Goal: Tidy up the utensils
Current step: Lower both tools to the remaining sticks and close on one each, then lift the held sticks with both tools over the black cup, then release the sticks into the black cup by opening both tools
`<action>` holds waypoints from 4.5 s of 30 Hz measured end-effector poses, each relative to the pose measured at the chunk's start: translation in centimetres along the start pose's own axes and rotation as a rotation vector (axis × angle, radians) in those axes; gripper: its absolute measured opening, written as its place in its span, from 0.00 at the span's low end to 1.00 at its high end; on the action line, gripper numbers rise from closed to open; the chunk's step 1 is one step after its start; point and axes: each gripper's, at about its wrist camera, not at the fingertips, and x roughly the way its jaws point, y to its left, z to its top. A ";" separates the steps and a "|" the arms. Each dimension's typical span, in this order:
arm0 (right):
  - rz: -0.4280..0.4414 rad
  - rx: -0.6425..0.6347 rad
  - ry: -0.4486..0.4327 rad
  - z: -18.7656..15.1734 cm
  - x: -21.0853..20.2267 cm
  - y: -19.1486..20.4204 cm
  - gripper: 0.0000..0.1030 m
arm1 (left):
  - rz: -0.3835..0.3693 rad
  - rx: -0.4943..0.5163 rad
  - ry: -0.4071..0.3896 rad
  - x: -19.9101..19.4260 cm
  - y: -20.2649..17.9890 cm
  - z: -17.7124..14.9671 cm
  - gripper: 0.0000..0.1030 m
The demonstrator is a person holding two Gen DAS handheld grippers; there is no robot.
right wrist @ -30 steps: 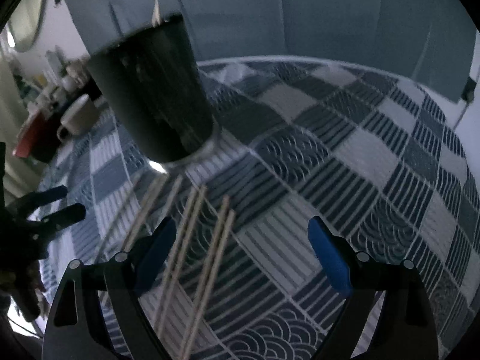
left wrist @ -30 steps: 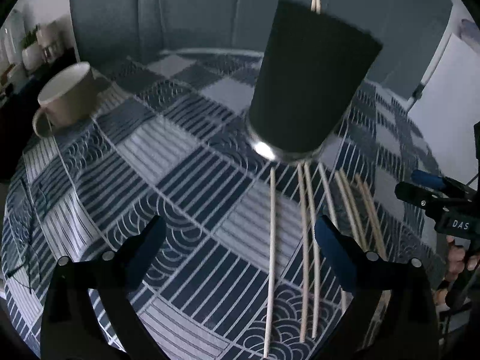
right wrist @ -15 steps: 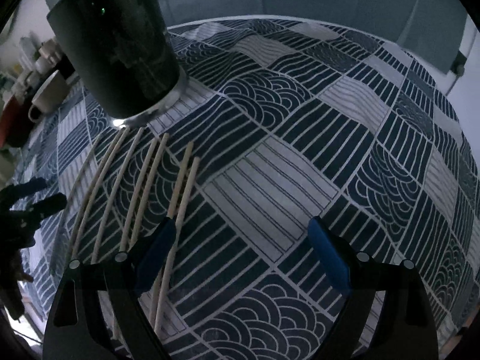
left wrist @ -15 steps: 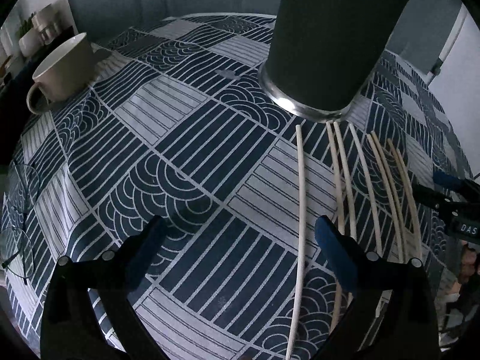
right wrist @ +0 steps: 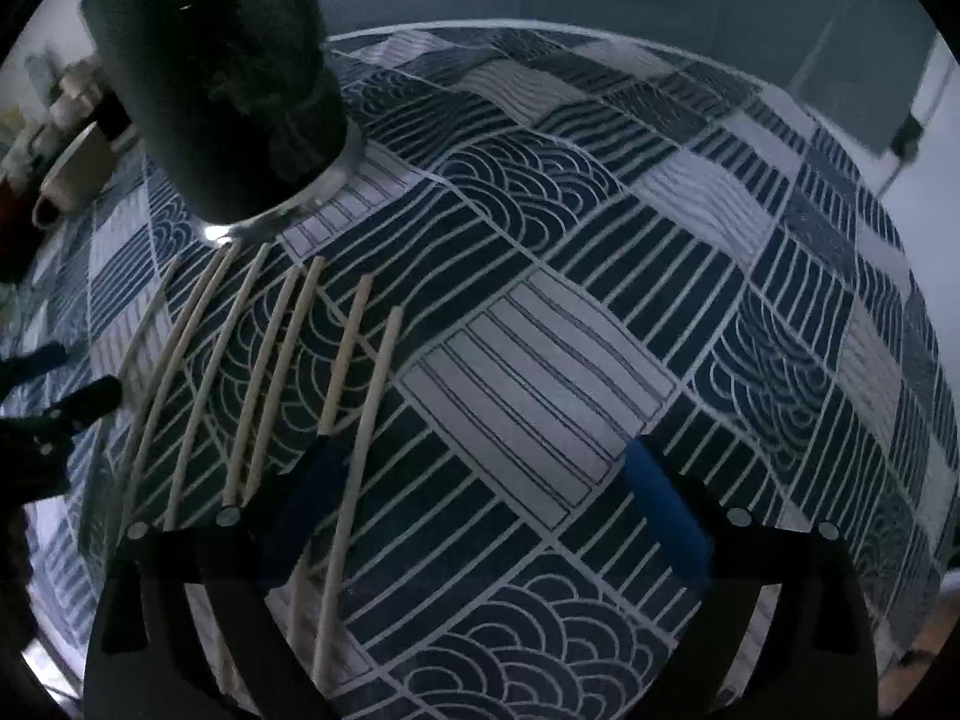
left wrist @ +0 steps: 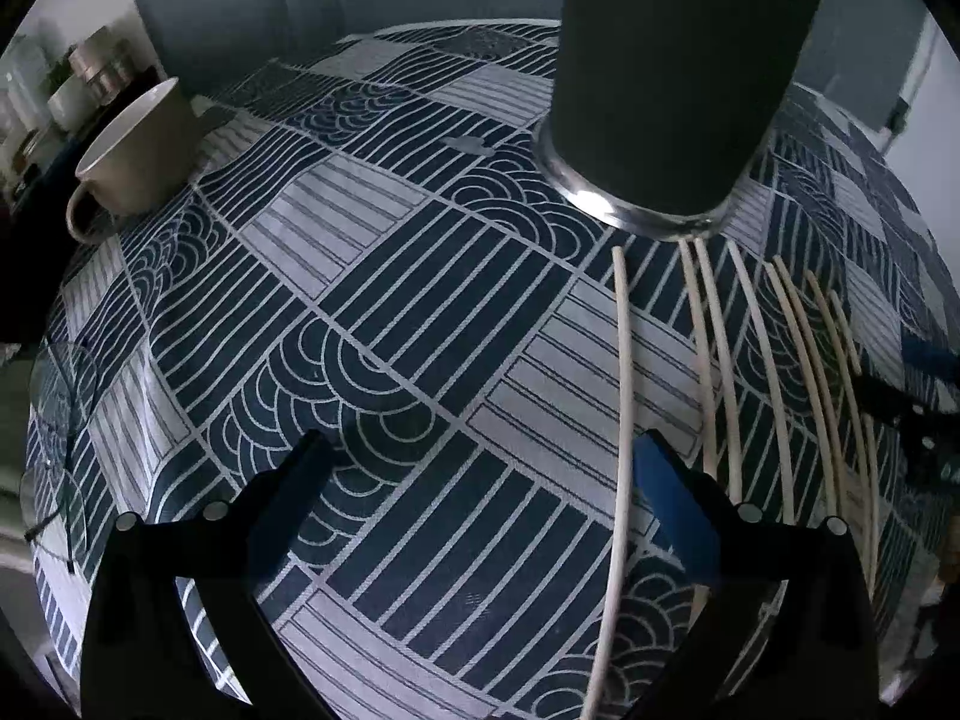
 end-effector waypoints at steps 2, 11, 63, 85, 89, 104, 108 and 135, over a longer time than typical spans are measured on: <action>-0.004 -0.006 0.007 0.0 0.0 0.0 0.88 | 0.011 -0.019 0.022 0.1 -0.1 0.2 0.96; 0.014 -0.046 0.043 -0.8 -1.1 -0.7 0.58 | -0.007 0.013 0.067 0.1 0.2 0.0 0.94; 0.284 -0.020 -0.390 13.7 -15.4 -4.3 0.04 | -0.175 -0.199 -0.164 -12.0 6.1 12.4 0.04; 0.486 -0.071 -0.604 22.5 -17.5 2.3 0.04 | -0.319 -0.170 -0.401 -14.7 0.6 20.5 0.04; 0.540 -0.037 -0.643 23.0 -16.2 2.7 0.04 | -0.337 -0.183 -0.442 -14.1 0.1 20.5 0.04; 0.582 -0.028 -0.677 20.5 -9.6 4.6 0.04 | -0.326 -0.186 -0.578 -10.5 -0.7 17.6 0.04; 0.561 -0.035 -0.653 19.4 -8.6 4.5 0.04 | -0.297 -0.162 -0.612 -10.1 -1.2 16.5 0.04; 0.387 -0.047 -0.686 15.5 -11.9 3.3 0.50 | -0.184 -0.162 -0.663 -12.8 -0.6 11.8 0.73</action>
